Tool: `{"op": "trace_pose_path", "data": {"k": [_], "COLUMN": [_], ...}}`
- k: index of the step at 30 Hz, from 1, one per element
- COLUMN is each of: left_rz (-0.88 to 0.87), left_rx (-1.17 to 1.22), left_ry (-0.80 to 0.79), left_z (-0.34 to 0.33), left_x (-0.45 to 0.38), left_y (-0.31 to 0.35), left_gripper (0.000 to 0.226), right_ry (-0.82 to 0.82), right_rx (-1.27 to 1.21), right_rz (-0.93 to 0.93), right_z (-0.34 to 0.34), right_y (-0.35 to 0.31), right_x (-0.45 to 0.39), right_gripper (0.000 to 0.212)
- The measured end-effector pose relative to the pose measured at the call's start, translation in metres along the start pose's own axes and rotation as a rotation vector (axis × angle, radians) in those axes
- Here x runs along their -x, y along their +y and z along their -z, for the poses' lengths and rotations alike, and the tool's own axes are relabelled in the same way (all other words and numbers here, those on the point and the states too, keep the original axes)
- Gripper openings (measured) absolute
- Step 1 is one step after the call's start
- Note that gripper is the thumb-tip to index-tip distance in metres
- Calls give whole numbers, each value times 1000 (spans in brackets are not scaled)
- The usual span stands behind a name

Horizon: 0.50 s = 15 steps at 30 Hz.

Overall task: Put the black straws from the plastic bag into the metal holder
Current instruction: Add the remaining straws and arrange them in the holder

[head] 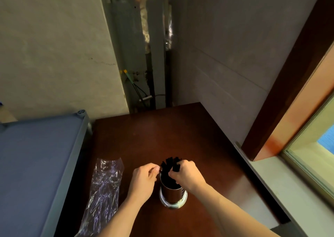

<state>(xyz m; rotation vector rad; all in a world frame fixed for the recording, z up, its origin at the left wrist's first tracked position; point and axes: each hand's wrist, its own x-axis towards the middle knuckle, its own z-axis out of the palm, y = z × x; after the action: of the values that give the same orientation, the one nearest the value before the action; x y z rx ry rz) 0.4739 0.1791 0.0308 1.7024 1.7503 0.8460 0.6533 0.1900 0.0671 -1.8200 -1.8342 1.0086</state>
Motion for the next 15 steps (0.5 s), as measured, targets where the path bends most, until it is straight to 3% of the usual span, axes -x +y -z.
{"op": "trace_pose_path", "data": {"k": [8,11,15], "left_rz": [65,70,76], "left_rx": [-22,-10,2], "left_ry": [23,20,19], "left_z": [0,0,-2], "left_x": [1,-3,-8], "left_y": [-12,-11,-12], "left_gripper": [22,20,15], "right_ry": [-94,-66,-28], "right_rx": [88,36,-16], "right_rz": [-26,-15,0], "right_z": [-11,-9,-9], "right_y": [5,9,13], "right_x": [-8,-9,-8], "right_gripper": [14,25,16]}}
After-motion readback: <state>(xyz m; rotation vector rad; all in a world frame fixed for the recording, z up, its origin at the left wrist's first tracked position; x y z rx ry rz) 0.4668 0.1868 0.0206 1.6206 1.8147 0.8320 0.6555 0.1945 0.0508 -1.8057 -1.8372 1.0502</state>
